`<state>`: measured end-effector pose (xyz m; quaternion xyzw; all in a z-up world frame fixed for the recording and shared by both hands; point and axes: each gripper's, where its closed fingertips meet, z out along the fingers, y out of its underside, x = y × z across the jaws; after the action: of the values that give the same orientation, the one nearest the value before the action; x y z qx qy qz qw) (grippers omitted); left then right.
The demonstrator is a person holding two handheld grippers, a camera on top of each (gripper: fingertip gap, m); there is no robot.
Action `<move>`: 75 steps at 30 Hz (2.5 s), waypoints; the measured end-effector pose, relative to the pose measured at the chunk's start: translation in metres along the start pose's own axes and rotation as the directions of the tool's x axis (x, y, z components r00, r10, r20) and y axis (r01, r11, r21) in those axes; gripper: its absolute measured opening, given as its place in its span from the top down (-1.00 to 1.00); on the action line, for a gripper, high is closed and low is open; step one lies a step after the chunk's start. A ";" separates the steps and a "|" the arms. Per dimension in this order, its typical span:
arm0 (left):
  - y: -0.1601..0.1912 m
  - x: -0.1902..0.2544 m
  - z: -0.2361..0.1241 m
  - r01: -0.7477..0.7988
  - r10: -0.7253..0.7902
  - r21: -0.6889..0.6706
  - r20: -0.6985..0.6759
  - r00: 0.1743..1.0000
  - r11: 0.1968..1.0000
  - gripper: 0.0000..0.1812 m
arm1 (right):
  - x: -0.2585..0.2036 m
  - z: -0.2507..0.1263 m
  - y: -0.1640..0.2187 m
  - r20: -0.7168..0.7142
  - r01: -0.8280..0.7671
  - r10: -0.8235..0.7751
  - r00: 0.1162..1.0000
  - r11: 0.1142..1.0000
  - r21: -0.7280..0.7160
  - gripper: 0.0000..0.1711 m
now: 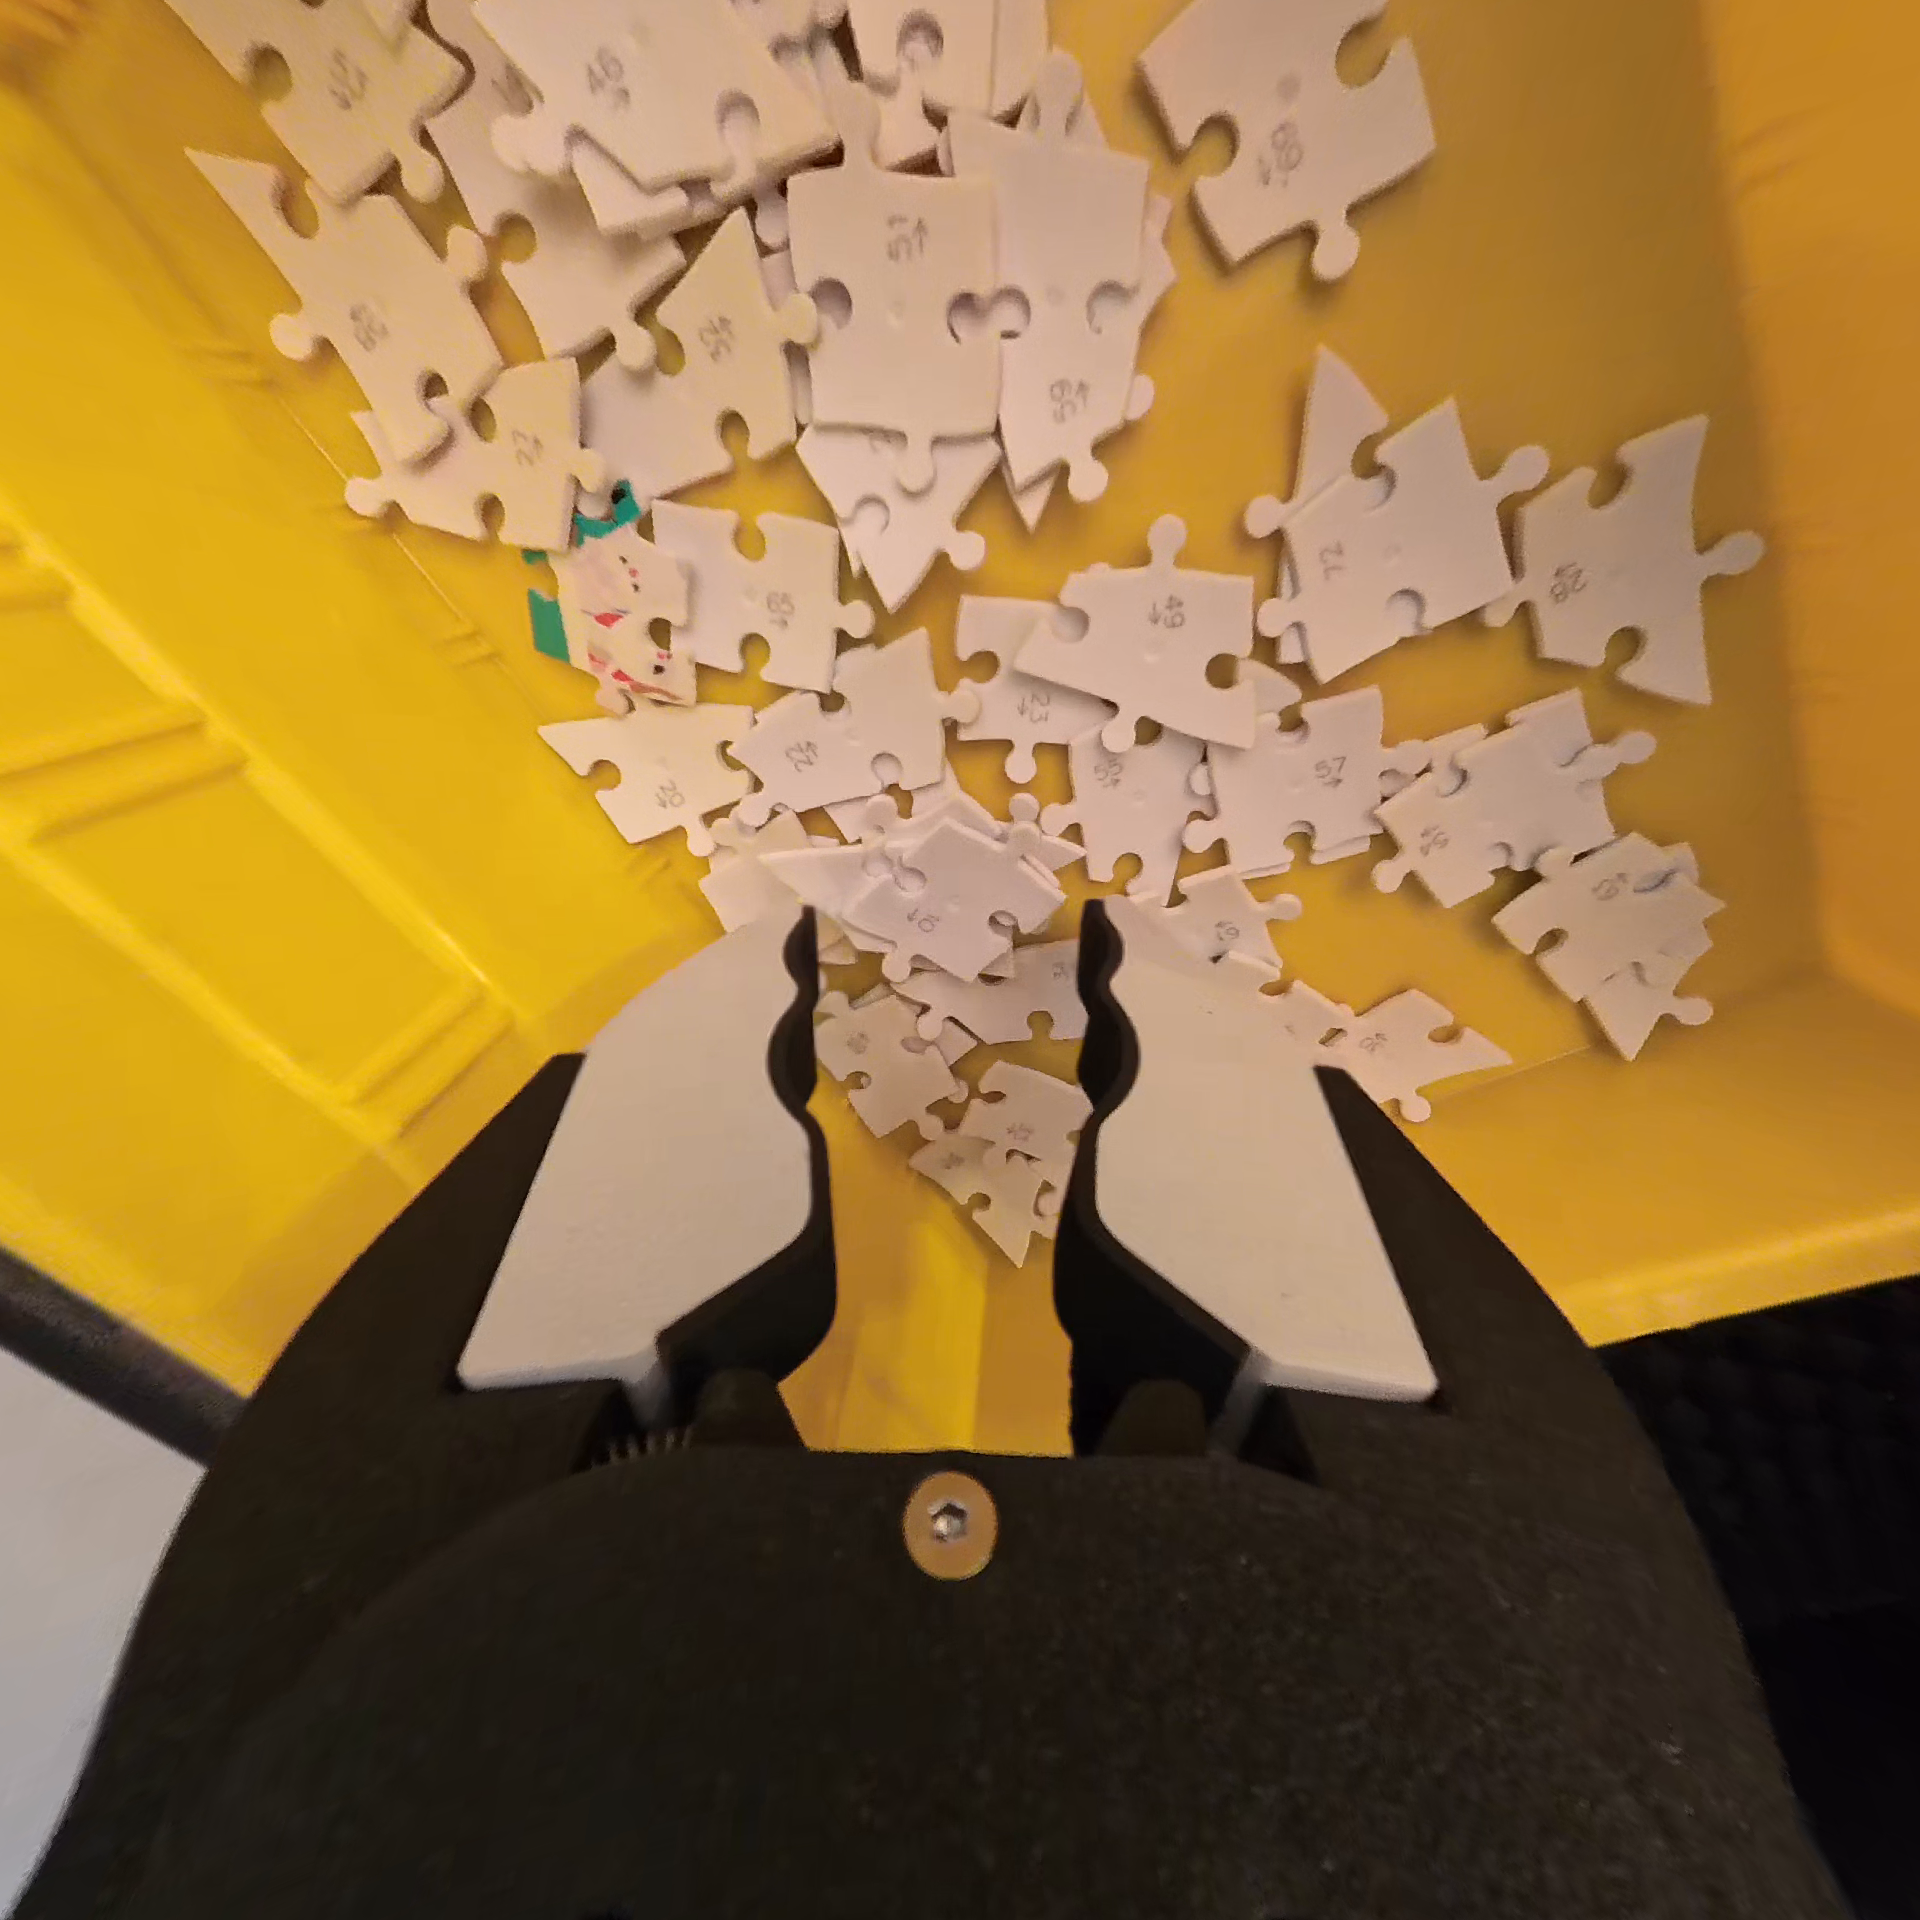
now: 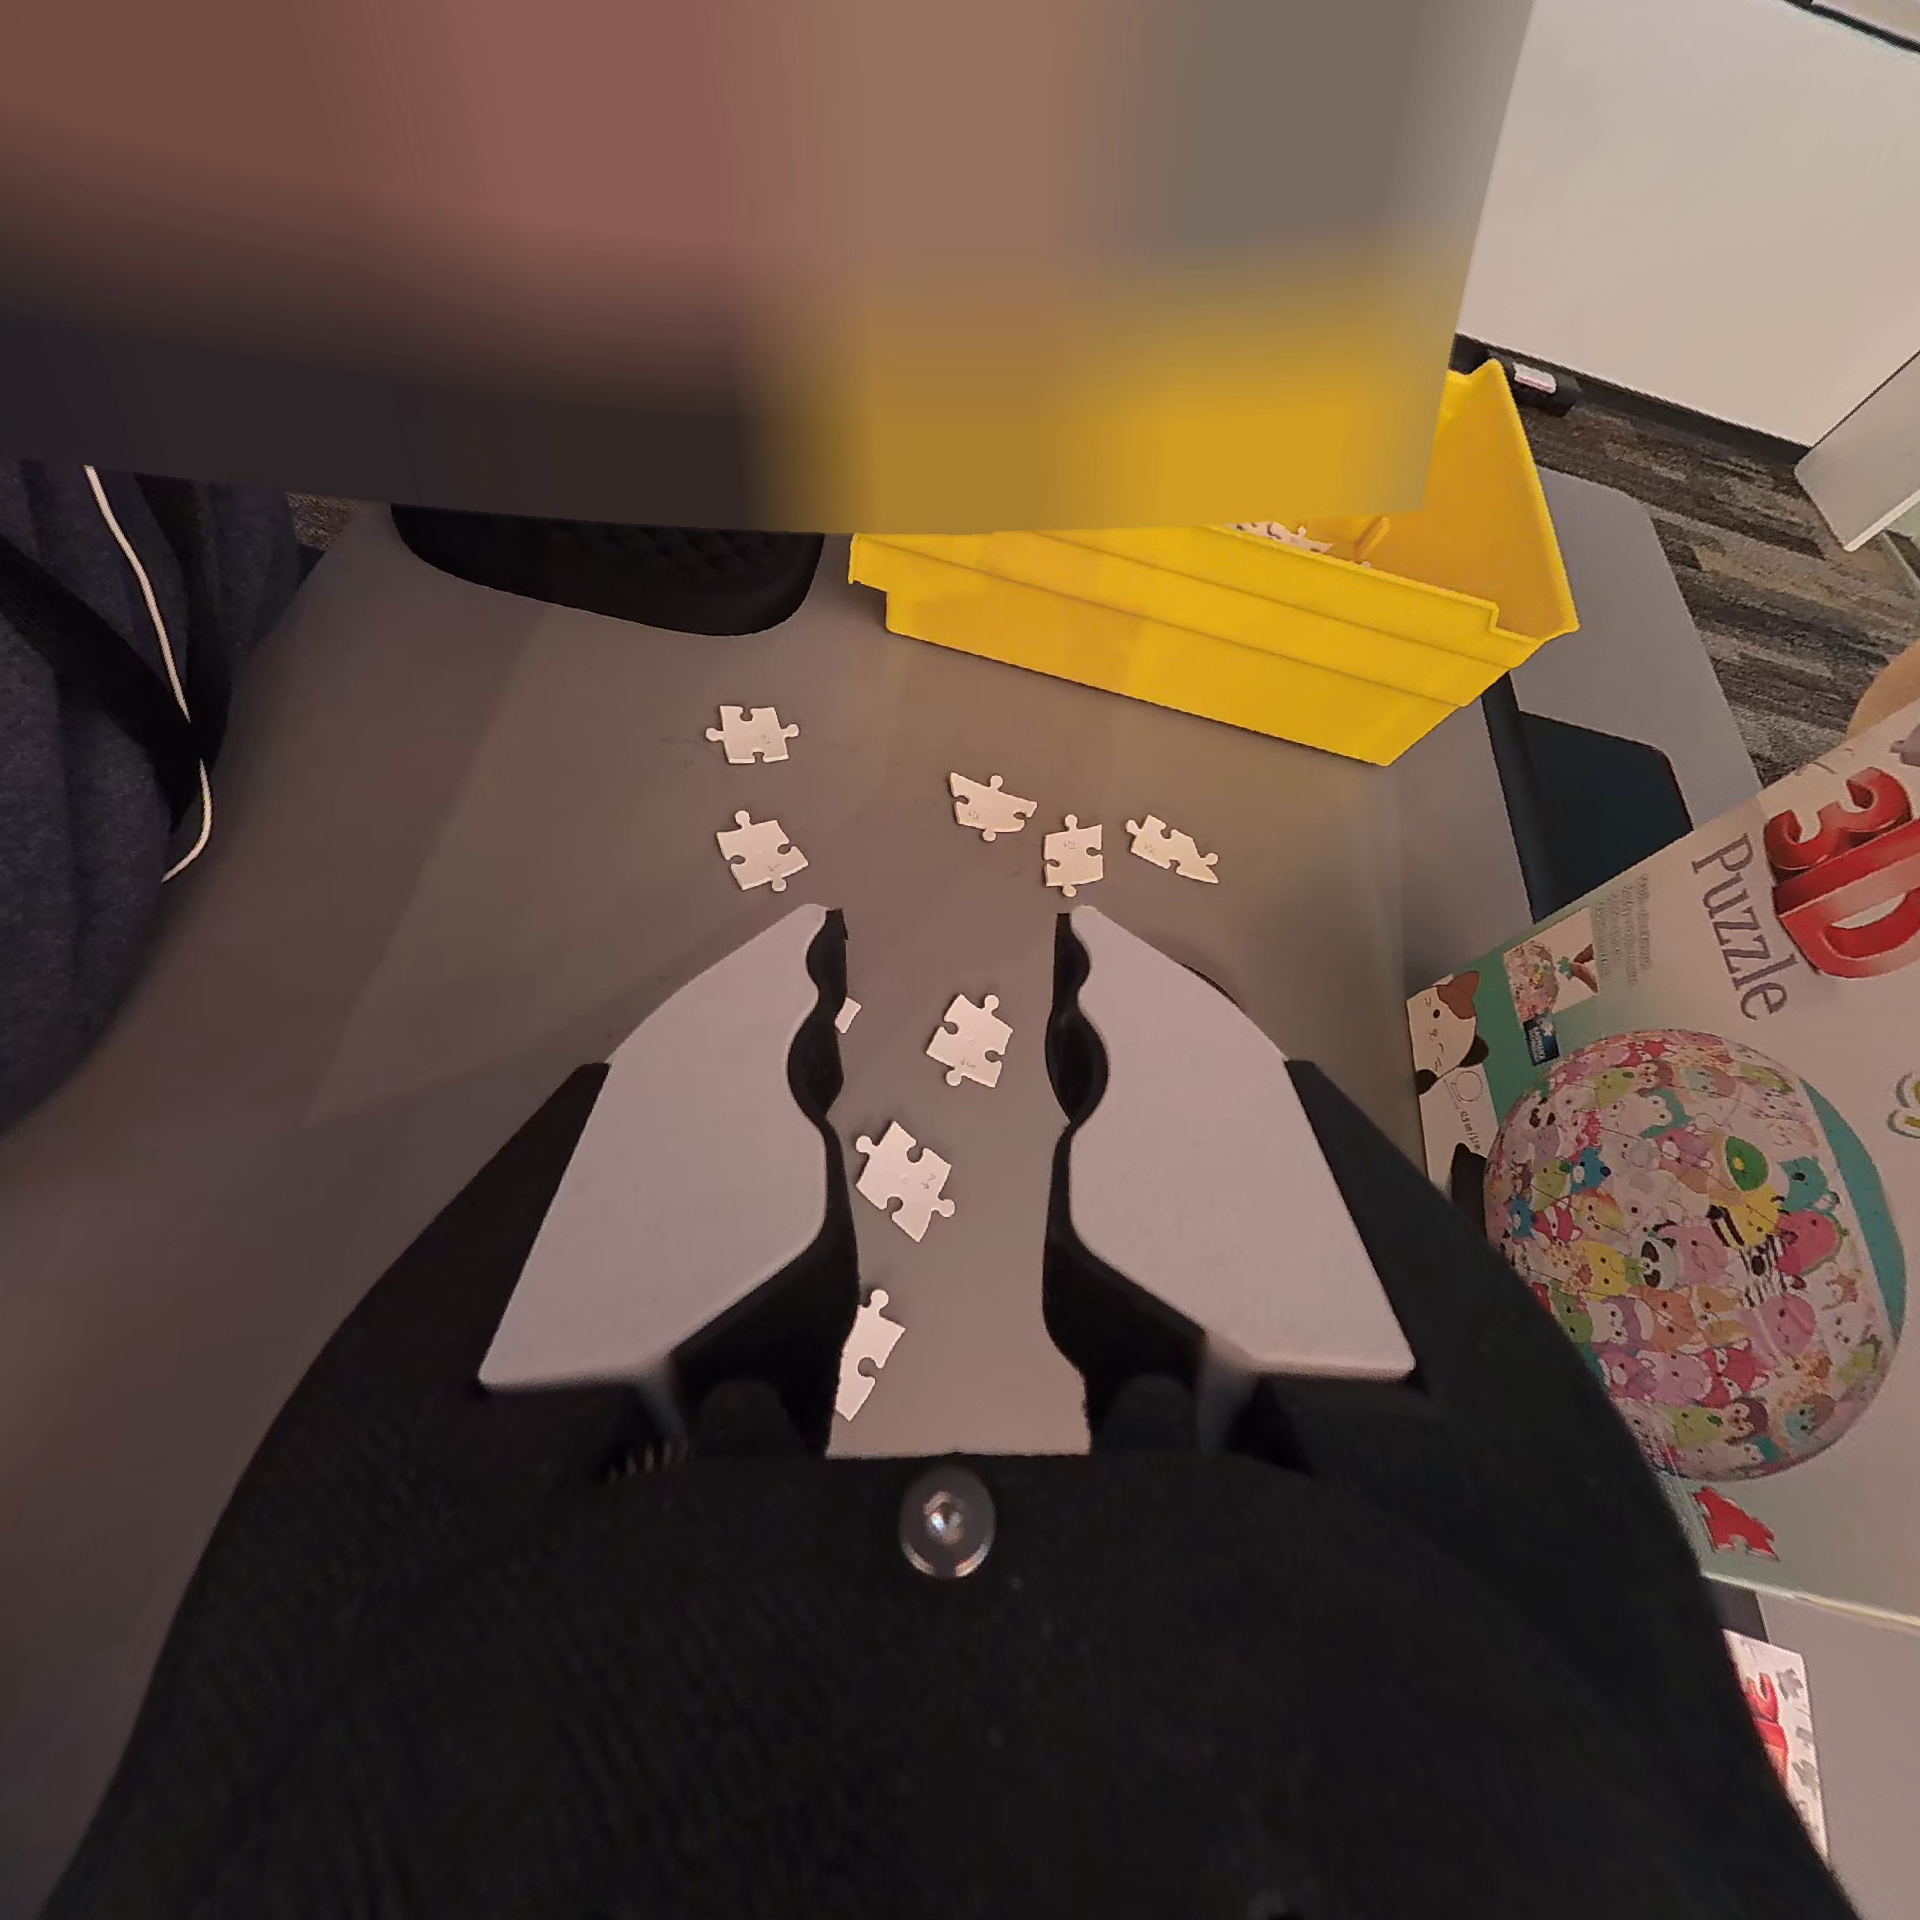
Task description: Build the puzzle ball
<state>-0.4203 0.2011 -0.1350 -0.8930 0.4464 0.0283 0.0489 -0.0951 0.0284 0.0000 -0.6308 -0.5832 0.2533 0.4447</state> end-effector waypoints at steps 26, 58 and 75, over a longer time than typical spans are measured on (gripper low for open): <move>-0.018 0.068 0.005 -0.463 0.468 0.086 -0.056 0.882 0.882 0.54 | -0.003 -0.001 0.001 0.012 0.002 -0.001 1.000 1.000 -0.009 0.54; 0.006 0.053 0.008 -0.441 0.439 -0.045 -0.059 0.897 0.896 0.81 | -0.005 -0.001 0.001 0.021 0.006 -0.005 1.000 1.000 -0.017 0.54; 0.001 0.060 0.001 -0.439 0.439 0.015 -0.086 0.894 0.898 0.67 | -0.003 0.001 0.004 0.019 0.006 -0.005 1.000 1.000 -0.031 0.54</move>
<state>-0.3853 0.1529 -0.1421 -0.7697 0.6380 0.0007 0.0195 -0.0946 0.0258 -0.0049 -0.6335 -0.5930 0.2491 0.4301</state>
